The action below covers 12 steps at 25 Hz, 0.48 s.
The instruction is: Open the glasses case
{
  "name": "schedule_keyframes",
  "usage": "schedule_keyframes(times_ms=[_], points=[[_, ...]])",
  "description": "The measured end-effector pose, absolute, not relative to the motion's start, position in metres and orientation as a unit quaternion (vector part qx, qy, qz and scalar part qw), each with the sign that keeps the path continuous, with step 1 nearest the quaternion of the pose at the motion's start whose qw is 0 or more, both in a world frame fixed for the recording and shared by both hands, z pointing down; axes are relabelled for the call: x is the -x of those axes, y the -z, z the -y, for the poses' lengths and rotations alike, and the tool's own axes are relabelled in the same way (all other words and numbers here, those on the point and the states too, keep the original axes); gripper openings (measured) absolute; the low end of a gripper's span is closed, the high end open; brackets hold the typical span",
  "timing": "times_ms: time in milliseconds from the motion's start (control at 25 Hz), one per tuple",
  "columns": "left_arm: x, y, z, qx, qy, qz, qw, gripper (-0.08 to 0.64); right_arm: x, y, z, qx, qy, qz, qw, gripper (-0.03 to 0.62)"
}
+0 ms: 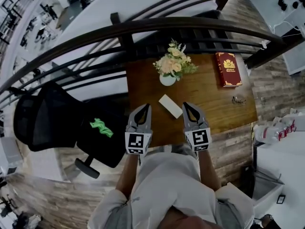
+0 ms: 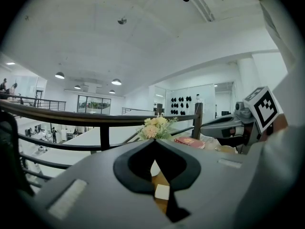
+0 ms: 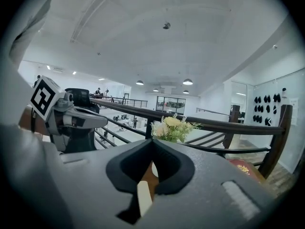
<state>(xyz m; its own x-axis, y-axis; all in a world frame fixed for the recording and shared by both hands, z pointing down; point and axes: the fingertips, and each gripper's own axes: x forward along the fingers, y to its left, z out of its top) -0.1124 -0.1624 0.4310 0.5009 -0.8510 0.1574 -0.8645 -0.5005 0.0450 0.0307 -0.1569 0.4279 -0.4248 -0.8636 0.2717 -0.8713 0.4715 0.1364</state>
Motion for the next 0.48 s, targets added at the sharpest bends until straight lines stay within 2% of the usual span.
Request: schedule_keyframes(times_ms=[480], points=[[0.103,-0.498,0.181,-0.857,-0.103,0.496,0.094,0.02,-0.028,-0.5,0.175,-0.467,-0.052,0.855,0.218,0.003]])
